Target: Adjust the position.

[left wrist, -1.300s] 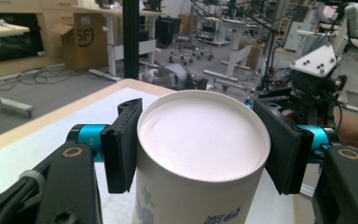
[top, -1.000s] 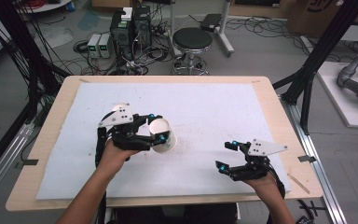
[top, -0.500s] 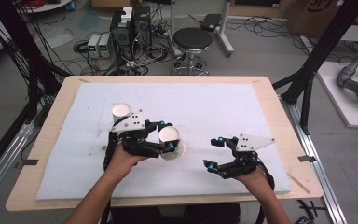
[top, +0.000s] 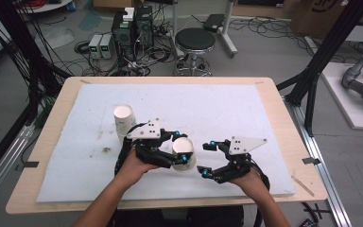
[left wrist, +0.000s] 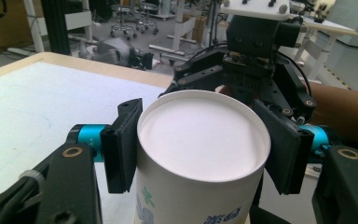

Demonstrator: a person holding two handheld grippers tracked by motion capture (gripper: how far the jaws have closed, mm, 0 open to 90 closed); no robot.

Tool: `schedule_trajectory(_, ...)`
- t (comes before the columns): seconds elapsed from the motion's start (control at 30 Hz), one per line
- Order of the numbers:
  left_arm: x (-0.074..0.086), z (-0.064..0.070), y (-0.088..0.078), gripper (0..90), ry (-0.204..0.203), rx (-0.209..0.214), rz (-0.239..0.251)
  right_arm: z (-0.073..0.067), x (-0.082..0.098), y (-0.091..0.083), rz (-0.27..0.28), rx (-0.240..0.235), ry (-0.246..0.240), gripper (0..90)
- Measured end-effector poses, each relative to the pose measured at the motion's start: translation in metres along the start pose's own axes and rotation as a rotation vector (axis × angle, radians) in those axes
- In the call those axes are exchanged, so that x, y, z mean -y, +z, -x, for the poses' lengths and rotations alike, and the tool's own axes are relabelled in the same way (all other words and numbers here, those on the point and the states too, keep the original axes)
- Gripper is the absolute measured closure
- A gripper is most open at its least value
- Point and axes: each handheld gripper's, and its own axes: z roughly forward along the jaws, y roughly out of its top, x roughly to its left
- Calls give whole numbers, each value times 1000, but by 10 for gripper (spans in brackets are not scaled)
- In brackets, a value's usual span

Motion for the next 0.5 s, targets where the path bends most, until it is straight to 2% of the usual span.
schedule_trajectory(0.13,2,1,6,362,-1,18,-3,-2,0,6,-9,-29,-6,209)
schedule_trajectory(0.5,4,3,14,363,-5,57,-6,-4,4,15,-24,-63,-7,209)
